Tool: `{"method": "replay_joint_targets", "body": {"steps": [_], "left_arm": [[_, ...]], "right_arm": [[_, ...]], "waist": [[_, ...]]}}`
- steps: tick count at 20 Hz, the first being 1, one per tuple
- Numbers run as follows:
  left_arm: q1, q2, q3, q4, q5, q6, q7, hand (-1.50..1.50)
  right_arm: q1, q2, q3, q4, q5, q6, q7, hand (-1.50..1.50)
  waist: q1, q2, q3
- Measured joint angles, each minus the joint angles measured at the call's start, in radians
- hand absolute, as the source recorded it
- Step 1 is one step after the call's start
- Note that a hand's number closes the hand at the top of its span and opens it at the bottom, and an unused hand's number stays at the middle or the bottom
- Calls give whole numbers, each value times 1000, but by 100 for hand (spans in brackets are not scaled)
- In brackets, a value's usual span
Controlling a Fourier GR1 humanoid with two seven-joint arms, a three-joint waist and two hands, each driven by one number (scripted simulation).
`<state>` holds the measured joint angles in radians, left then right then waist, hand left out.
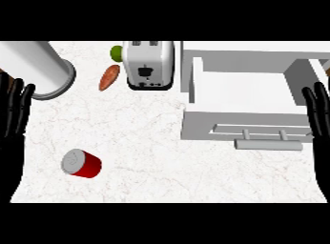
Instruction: Pick up the can, place it into the drawer and close the drawer
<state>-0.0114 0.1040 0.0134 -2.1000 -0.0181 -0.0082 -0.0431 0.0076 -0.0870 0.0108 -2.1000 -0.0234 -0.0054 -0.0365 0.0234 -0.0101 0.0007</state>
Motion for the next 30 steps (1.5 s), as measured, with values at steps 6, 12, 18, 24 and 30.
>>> {"method": "replay_joint_targets", "body": {"steps": [6,12,18,24,30], "left_arm": [[83,-56,-92,-99,-71,40,24,-150],[230,-91,-134,-86,-145,108,217,-150],[297,-101,-229,-203,-240,158,378,-150],[315,-103,-262,-247,-261,204,443,-150],[337,-96,-223,-237,-224,218,445,-150]], "right_arm": [[-3,6,1,6,37,-4,-12,-150],[59,-8,-38,18,29,-35,188,-150],[99,-26,-75,21,-2,-4,221,-150],[175,-12,-88,-17,-11,22,202,-150],[209,-15,-131,0,-39,64,158,-150]], "waist": [[-16,7,0],[-19,9,0],[-21,9,0],[-23,9,0],[-23,9,-1]]}}
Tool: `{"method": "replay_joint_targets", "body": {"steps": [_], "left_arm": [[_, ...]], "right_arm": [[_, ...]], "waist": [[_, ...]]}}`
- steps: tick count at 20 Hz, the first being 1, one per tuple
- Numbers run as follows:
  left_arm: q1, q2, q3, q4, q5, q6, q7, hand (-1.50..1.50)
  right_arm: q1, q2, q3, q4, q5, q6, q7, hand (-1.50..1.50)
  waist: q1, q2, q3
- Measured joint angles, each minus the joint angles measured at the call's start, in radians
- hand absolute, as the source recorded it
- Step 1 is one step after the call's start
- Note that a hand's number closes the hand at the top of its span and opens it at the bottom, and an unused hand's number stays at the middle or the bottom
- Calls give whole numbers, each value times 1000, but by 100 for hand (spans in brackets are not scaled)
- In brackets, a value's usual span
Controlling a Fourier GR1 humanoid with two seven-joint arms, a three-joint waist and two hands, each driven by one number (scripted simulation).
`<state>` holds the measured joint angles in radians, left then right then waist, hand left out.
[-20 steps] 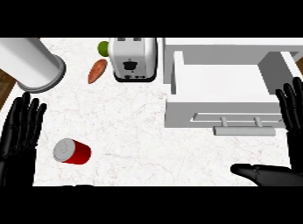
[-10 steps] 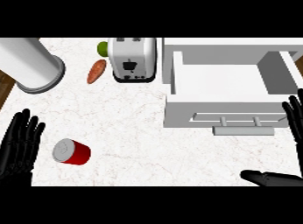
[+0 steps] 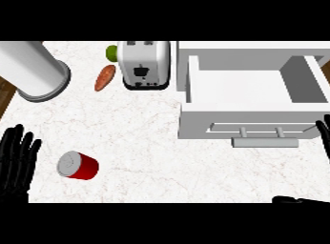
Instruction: Pick up the can, place it into the drawer and close the drawer
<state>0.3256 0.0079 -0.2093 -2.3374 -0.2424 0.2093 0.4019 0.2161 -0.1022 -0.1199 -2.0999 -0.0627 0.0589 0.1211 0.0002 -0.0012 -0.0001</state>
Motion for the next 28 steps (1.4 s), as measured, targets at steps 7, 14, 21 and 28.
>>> {"method": "replay_joint_targets", "body": {"steps": [7,14,21,28], "left_arm": [[-20,-2,41,96,28,11,-67,-150],[-60,-3,81,218,61,13,-134,-150],[-45,-2,122,356,109,19,-283,-150],[-4,0,152,434,143,10,-384,-150]], "right_arm": [[26,14,-12,16,10,31,-39,-150],[49,27,-21,-25,14,47,-25,-150],[34,17,-75,50,-13,91,-88,-150],[42,29,-83,65,2,112,-103,-150]], "waist": [[-1,0,0],[-2,0,0],[-1,1,0],[0,0,0]]}}
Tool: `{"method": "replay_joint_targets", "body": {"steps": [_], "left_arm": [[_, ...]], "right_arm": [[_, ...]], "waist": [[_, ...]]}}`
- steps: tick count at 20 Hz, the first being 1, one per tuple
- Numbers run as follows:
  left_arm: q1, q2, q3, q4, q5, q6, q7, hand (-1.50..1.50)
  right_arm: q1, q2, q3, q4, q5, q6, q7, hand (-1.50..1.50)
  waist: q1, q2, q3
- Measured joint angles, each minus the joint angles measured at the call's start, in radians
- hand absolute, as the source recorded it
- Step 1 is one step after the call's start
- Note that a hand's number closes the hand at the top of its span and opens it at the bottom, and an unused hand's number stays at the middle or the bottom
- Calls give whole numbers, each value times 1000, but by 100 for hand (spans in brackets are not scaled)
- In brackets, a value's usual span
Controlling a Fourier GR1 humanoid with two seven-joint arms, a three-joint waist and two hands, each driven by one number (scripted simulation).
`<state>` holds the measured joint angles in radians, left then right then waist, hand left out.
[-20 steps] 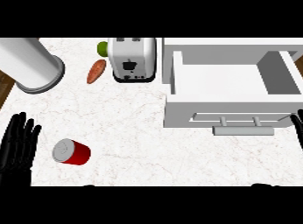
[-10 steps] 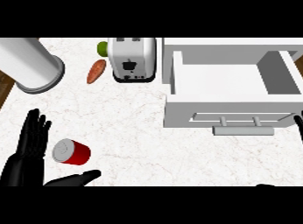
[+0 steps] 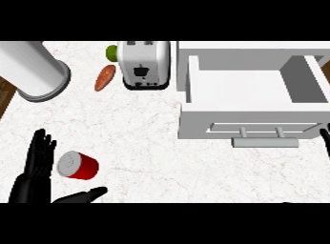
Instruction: Pick up the can, place it into the drawer and close the drawer
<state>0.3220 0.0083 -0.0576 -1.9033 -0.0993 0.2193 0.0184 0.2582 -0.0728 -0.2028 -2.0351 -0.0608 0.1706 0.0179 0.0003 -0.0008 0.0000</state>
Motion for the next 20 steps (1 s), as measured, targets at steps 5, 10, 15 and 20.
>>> {"method": "replay_joint_targets", "body": {"steps": [5,10,15,20], "left_arm": [[-14,20,63,68,34,-20,-49,-150],[-2,23,96,173,59,-45,-150,-150],[-12,28,128,267,80,-74,-227,-150],[-17,45,173,355,109,-115,-295,-150]], "right_arm": [[-14,4,-4,-26,-4,3,35,-150],[-43,10,-10,18,10,-2,16,-150],[-39,12,-21,16,7,11,4,-150],[-20,22,-28,4,11,17,-7,-150]], "waist": [[0,0,0],[0,0,0],[0,0,0],[-1,0,0]]}}
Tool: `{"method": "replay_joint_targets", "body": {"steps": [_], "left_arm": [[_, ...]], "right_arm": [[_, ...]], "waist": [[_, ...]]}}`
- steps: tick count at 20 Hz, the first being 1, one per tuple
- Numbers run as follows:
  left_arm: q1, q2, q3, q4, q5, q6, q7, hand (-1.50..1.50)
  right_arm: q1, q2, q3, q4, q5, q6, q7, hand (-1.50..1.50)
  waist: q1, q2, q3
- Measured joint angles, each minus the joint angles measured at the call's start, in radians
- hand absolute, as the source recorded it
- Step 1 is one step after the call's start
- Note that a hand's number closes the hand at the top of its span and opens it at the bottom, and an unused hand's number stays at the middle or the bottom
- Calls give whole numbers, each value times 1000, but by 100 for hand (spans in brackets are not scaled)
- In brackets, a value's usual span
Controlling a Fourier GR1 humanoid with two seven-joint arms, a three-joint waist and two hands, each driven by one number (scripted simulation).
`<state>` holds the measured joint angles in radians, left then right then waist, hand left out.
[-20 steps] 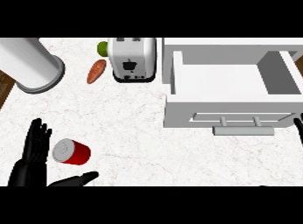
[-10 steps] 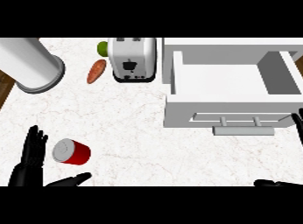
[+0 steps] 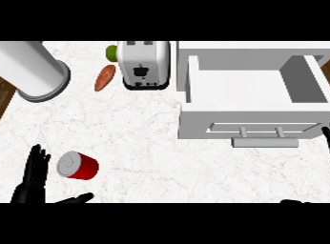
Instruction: Pick up the can, place it into the drawer and close the drawer
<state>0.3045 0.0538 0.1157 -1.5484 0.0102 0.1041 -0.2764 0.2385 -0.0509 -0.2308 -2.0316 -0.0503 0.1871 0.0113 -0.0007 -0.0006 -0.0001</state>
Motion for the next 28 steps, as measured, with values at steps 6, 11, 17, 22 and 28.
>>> {"method": "replay_joint_targets", "body": {"steps": [6,11,17,22,28], "left_arm": [[-17,-6,16,50,3,-2,-22,-150],[-43,-5,46,143,24,-16,-67,-150],[-74,-2,62,226,29,-27,-108,-150],[-137,11,80,303,35,-25,-130,-150],[-197,3,76,349,29,5,-124,-150]], "right_arm": [[7,27,23,-19,20,-10,6,-150],[9,22,16,-34,18,-2,18,-150],[28,29,6,-51,4,14,26,-150],[14,31,8,-75,10,10,52,-150],[13,31,5,-98,1,11,79,-150]], "waist": [[0,0,0],[0,0,0],[-1,0,0],[-1,0,0],[-2,0,0]]}}
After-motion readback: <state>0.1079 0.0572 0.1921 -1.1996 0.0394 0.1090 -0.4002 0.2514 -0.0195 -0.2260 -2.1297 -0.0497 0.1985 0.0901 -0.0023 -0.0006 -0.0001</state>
